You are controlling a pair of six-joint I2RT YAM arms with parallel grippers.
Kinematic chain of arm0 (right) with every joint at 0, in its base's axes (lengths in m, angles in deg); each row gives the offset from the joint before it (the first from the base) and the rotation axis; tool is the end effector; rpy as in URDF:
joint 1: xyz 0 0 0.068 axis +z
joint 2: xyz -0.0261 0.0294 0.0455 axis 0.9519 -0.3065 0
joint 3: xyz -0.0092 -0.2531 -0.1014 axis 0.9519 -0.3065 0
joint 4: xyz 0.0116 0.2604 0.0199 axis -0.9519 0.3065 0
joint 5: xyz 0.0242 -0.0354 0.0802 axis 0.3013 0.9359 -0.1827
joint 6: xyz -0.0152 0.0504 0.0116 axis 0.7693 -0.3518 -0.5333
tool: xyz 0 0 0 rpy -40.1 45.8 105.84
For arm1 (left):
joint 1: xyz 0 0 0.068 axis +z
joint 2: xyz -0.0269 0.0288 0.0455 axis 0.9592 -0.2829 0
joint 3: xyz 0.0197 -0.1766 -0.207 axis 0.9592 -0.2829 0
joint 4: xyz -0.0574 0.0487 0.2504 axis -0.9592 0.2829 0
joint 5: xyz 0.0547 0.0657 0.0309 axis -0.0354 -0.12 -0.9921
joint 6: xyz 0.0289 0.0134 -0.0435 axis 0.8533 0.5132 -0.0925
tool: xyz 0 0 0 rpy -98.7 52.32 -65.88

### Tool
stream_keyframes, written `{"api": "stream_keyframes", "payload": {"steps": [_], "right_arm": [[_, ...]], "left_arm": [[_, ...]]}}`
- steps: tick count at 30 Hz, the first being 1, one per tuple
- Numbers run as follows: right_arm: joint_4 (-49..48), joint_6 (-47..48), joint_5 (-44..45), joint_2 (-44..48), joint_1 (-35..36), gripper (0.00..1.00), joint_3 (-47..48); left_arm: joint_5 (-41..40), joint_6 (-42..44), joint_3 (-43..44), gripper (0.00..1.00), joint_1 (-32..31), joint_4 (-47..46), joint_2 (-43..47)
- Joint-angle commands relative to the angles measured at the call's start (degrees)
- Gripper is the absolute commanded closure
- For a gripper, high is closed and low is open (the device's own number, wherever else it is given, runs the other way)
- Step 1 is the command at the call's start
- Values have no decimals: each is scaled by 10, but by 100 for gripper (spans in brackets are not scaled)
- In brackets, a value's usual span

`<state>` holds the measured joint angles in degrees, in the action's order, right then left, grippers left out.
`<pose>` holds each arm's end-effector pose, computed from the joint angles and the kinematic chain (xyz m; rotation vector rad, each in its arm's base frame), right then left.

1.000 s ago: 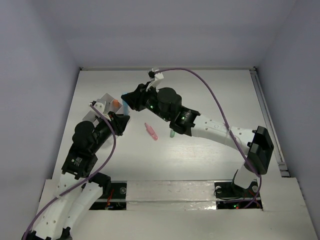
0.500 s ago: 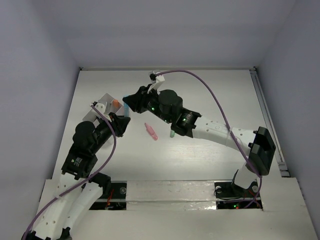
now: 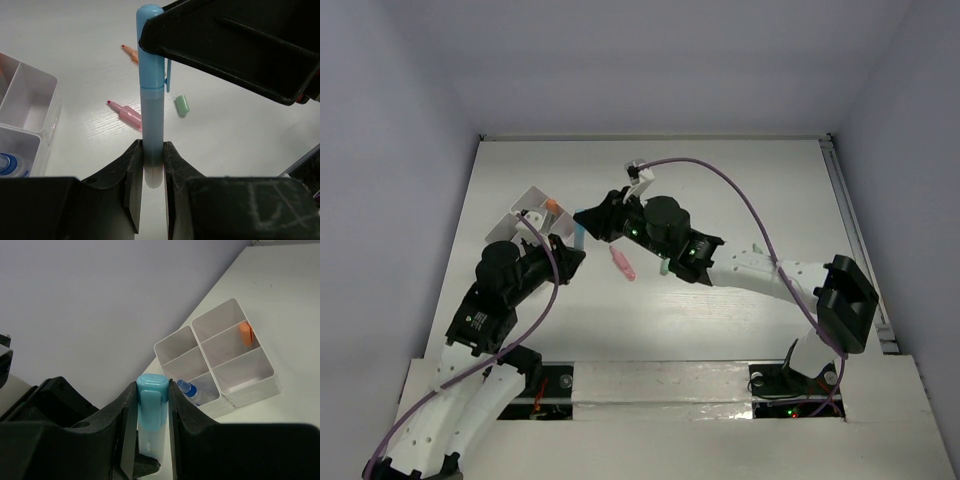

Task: Sort the stationery into containers
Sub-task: Close the pen cap on the pen.

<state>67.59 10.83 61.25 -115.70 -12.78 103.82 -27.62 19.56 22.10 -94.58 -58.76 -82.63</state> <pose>0.2030 0.3377 0.3448 -0.3062 1.6821 1.2082 0.1217 -0.0563 0.3291 0.3167 1.7385 -0.6551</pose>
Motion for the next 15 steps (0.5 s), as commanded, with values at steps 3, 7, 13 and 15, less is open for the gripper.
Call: {"api": "stream_keyframes", "payload": {"steps": [3,7,13,15], "right_arm": [[74,-18,-106,-11,43,100,-42],[69,-26,-124,-29,55,100,-53],[53,-54,-140,-49,84,100,-102],[53,-62,-142,-58,95,100,-114]], "left_arm": [[-46,3,14,100,8,-146,1],[-52,4,14,100,8,-145,5],[-59,8,16,100,8,-145,10],[-63,9,18,100,8,-144,11]]}}
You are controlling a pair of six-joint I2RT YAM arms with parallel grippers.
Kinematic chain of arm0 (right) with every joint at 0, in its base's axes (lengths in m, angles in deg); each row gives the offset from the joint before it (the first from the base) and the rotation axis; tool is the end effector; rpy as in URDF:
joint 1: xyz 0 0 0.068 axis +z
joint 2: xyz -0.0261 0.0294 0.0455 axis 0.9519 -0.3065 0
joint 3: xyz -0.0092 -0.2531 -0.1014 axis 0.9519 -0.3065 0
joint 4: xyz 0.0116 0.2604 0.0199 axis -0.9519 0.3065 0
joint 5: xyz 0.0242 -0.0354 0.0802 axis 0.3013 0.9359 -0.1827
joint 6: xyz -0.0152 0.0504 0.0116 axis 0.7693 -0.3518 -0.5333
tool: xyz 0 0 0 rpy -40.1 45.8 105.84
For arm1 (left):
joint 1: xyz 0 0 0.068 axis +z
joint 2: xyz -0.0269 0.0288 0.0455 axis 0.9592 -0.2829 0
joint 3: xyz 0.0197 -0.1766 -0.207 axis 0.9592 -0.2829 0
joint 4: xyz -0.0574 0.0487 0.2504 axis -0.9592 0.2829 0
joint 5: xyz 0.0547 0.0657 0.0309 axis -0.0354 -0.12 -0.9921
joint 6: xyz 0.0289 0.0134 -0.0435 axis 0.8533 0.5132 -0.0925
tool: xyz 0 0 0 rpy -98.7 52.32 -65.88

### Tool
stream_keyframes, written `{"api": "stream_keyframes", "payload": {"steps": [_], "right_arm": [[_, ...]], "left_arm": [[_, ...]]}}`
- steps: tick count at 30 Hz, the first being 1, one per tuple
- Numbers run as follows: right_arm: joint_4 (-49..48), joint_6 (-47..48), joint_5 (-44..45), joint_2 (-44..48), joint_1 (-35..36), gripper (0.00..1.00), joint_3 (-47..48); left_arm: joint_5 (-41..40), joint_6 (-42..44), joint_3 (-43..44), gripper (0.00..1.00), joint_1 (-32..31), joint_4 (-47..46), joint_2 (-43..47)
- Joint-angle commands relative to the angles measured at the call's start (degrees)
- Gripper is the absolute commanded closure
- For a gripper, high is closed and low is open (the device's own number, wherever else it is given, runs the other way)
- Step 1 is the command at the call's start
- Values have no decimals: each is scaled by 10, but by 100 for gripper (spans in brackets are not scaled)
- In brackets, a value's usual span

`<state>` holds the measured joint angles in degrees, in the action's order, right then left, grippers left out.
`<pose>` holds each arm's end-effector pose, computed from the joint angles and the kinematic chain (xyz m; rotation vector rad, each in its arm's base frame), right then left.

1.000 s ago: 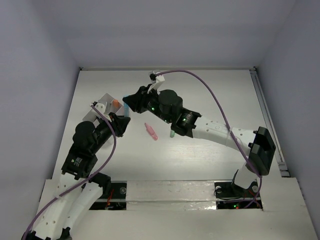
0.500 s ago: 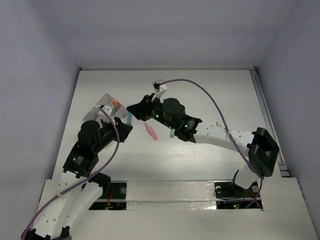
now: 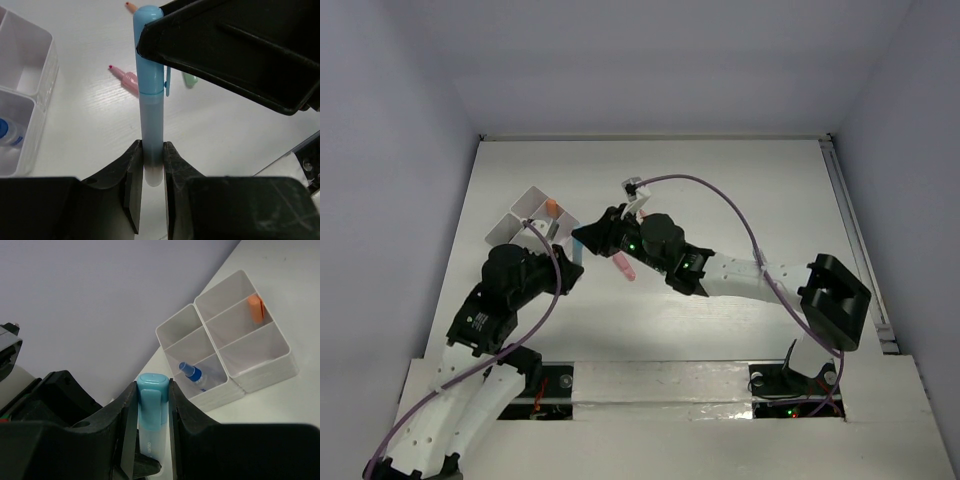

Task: Sort the stationery into containers
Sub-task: Close the pen cap on the pen, then place the pen in the storage box.

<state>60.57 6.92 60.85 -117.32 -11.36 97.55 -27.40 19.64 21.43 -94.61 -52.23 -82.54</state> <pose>0.1947 0.3433 0.3086 -0.2820 1.7217 1.2730 0.1195 -0.0557 0.3133 0.3193 1.8650 -0.6492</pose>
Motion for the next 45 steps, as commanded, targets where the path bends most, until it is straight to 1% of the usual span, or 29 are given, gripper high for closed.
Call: {"api": "stream_keyframes", "payload": {"steps": [1,6,8,9,11,14,17,23,25,27,30,31,32,34,35,37,40,41,43,45], "right_arm": [[124,-27,-138,-45,89,100,-64],[102,-65,-158,-54,103,100,-111],[116,-69,-158,-57,108,100,-112],[121,-66,-162,-56,108,100,-110],[170,-44,-172,-68,120,100,-80],[209,-17,-197,-95,128,100,-54],[215,-8,-205,-98,128,100,-46],[225,6,-164,-56,128,100,-53],[233,16,-112,-34,128,100,-46],[217,21,-90,-20,100,100,-40],[163,8,-93,7,40,100,-42],[152,4,-98,17,26,100,-39],[132,1,-96,21,14,100,-35],[122,0,-87,25,-16,100,-15],[114,0,-88,25,-26,100,-6],[105,0,-79,28,-52,100,11],[84,-8,-94,25,-95,100,33],[72,-14,-105,19,-108,100,43],[57,-20,-147,-17,-127,100,68],[49,-3,-151,-46,-132,100,114]], "left_arm": [[-73,8,25,100,8,-208,10],[-92,6,28,100,13,-207,11],[-103,6,29,100,20,-205,10],[-114,6,29,100,20,-202,10],[-119,6,30,100,25,-202,10],[-121,-1,30,100,31,-208,13],[-119,-14,38,100,31,-213,9],[-121,-15,77,100,31,-238,-15],[-102,-22,69,100,31,-256,-8],[-81,-30,57,100,31,-254,1],[-64,-33,47,100,31,-225,6],[-45,-33,40,95,31,-219,6],[-35,-34,36,87,31,-214,5],[-13,-32,23,70,31,-198,6],[-7,-28,21,56,31,-192,6],[-3,-10,21,42,31,-165,7],[-16,-8,8,33,31,-164,34],[-13,-5,7,31,31,-168,41],[-15,-5,9,27,31,-175,58],[-26,-5,10,24,31,-180,79]]}}
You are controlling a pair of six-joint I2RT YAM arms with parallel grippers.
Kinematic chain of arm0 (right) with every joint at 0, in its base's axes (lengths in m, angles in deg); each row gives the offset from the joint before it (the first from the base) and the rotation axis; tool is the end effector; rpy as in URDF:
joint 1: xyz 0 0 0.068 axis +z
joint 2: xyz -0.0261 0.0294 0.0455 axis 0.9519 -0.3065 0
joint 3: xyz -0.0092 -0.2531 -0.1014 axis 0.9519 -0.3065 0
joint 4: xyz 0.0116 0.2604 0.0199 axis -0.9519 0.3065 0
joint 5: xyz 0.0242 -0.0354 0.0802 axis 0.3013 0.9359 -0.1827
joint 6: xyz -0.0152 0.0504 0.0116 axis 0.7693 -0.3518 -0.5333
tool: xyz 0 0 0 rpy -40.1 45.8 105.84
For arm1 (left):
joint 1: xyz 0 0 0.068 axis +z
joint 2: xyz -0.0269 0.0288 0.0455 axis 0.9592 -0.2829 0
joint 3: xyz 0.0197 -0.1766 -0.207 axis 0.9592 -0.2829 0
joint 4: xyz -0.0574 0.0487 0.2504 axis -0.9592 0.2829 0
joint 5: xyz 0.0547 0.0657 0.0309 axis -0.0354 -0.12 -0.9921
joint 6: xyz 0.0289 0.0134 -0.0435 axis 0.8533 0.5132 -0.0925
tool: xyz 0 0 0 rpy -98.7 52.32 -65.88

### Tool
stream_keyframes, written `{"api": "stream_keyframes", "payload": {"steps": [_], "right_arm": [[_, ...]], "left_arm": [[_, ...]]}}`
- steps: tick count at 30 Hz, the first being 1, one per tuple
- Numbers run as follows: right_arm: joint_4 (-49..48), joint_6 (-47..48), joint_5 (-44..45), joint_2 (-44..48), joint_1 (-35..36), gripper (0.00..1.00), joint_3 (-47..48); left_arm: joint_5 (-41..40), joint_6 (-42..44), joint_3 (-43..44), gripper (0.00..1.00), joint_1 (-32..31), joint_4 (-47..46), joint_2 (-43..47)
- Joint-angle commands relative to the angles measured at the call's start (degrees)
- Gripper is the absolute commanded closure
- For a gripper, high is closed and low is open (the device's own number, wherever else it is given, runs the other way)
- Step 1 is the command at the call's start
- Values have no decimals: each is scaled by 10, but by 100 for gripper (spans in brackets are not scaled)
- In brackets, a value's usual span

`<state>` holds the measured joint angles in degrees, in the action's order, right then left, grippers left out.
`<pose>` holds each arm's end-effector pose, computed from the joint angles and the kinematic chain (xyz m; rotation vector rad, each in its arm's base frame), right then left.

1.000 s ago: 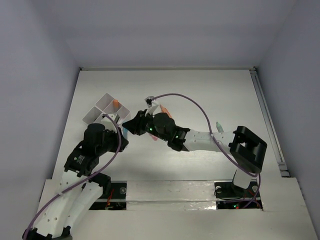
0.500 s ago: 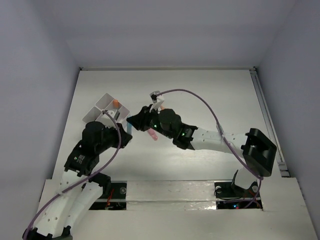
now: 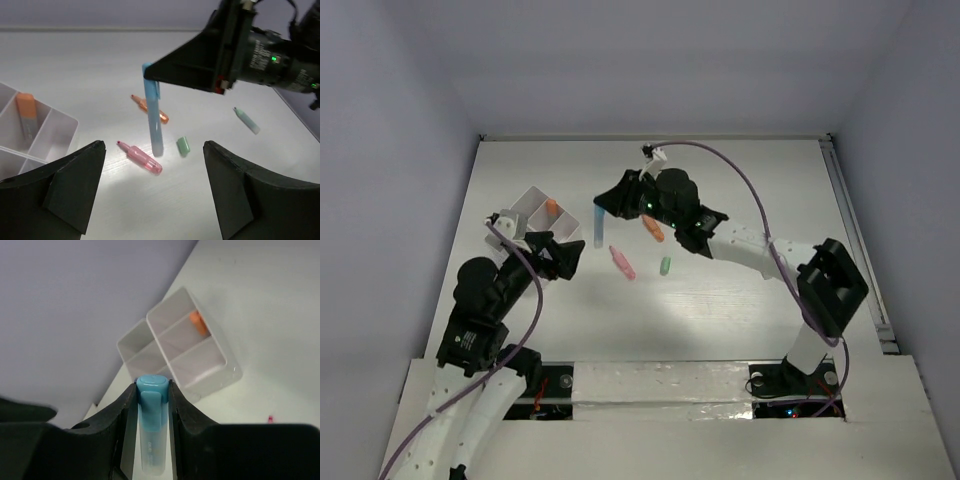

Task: Sort the stationery into containers
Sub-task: Place the pen in the storage box.

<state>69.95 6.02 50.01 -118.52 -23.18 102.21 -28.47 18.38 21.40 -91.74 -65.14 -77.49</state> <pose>0.2611 0.3067 0.3117 -0.2559 1.8365 1.2293 0.1073 -0.0441 0.3465 0.2508 1.5533 -0.6307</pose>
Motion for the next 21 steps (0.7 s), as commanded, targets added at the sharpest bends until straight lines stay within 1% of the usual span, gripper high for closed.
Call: {"api": "stream_keyframes", "payload": {"steps": [1,3,4,5,6,7,8,9,11,14,16,19,21], "right_arm": [[-45,12,-49,-67,-14,100,86],[-83,19,-55,-100,-14,100,128],[-97,19,-53,-133,-14,100,141],[-130,27,-52,-150,-14,100,153],[-142,30,-48,-169,-14,100,181],[-151,31,-41,-188,-14,100,200],[-161,40,-40,-228,-14,100,220],[-166,46,-39,-246,-14,100,261],[-178,57,-52,-296,-14,100,297],[-165,75,-54,-344,-14,100,361],[-154,84,-59,-359,-14,100,396],[-149,96,-55,-382,-14,100,415],[-138,101,-55,-397,-9,100,446]], "left_arm": [[-24,8,10,22,2,-51,36],[-48,1,12,17,2,-43,57],[-84,-3,16,12,2,-40,63],[-99,-5,16,11,2,-39,71],[-117,-9,16,9,2,-36,83],[-122,-10,16,4,2,-35,86],[-124,-11,15,2,2,-34,89],[-125,-12,14,1,2,-34,91],[-129,-15,14,1,-5,-30,92],[-133,-16,14,1,-20,-29,93],[-133,-16,14,1,-26,-29,92],[-133,-14,14,1,-32,-32,91],[-132,-13,14,1,-37,-33,88]]}}
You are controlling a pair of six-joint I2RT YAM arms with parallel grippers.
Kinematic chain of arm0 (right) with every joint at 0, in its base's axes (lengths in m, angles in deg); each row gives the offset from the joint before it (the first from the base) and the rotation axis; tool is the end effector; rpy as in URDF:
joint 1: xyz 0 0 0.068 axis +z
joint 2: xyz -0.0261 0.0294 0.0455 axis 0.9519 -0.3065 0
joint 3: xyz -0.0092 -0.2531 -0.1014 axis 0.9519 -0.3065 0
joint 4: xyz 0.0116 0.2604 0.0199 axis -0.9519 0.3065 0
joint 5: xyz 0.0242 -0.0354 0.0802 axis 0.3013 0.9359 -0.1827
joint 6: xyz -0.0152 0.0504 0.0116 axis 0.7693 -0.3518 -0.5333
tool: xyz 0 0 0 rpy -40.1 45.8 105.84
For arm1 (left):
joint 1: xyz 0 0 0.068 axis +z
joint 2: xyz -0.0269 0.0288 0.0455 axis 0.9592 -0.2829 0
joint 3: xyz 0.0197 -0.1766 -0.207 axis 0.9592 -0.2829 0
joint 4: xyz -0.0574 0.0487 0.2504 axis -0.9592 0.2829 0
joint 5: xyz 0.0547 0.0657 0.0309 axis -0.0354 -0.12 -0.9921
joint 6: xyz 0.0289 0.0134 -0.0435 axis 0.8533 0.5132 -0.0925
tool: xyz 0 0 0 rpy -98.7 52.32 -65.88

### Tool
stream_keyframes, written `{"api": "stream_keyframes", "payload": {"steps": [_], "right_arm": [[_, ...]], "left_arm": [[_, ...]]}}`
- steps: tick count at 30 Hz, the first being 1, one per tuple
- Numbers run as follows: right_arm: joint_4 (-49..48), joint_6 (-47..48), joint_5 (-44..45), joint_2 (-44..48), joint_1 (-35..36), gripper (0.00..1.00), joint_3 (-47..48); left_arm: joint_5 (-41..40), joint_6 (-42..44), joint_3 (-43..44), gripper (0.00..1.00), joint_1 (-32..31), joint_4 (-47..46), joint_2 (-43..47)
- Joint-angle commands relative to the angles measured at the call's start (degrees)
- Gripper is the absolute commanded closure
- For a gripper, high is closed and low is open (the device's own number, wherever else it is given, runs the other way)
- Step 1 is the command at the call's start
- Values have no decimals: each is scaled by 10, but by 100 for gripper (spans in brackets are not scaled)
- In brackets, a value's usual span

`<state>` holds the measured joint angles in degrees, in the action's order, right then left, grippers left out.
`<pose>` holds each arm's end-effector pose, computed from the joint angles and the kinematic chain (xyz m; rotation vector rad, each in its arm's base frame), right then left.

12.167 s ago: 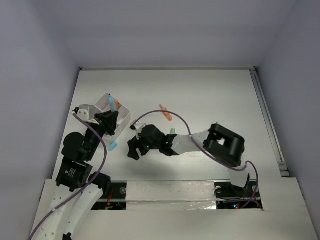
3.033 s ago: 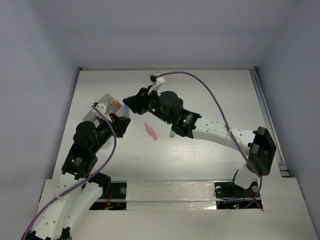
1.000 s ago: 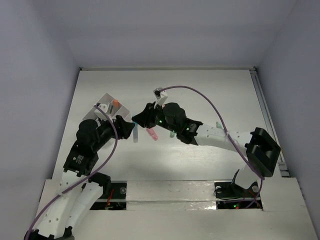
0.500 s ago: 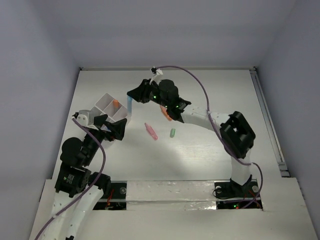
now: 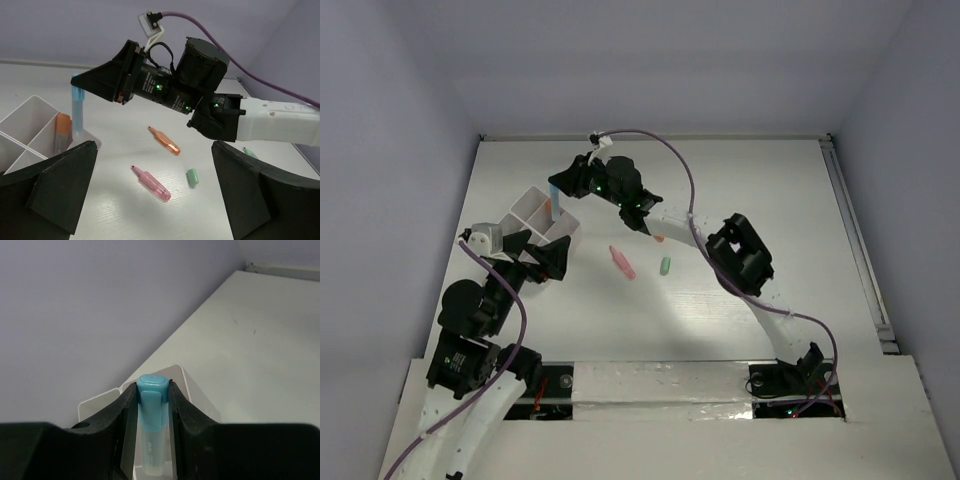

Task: Sort the stationery into containers
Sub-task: Place the pen in the storage box.

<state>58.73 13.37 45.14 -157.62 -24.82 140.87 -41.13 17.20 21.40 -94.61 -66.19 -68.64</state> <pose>0.3754 0.4181 0.2543 -0.3985 1.5918 1.2492 0.0738 -0.0291 0.3606 0.0870 1.3839 -0.5455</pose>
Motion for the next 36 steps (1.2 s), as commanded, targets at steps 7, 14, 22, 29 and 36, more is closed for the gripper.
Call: {"api": "stream_keyframes", "payload": {"steps": [7,14,22,29,36], "right_arm": [[-21,34,3,-54,19,100,119],[-37,42,2,-67,30,100,97],[-51,50,-13,-35,30,43,63],[15,68,5,20,25,19,60],[37,91,101,321,-21,29,-337]], "left_arm": [[-2,2,12,1,-8,-24,-3],[-1,2,12,1,-8,-25,-4],[4,5,11,1,-8,-25,-8],[4,5,12,1,-8,-25,-13],[62,-2,8,1,-8,-34,-36]]}}
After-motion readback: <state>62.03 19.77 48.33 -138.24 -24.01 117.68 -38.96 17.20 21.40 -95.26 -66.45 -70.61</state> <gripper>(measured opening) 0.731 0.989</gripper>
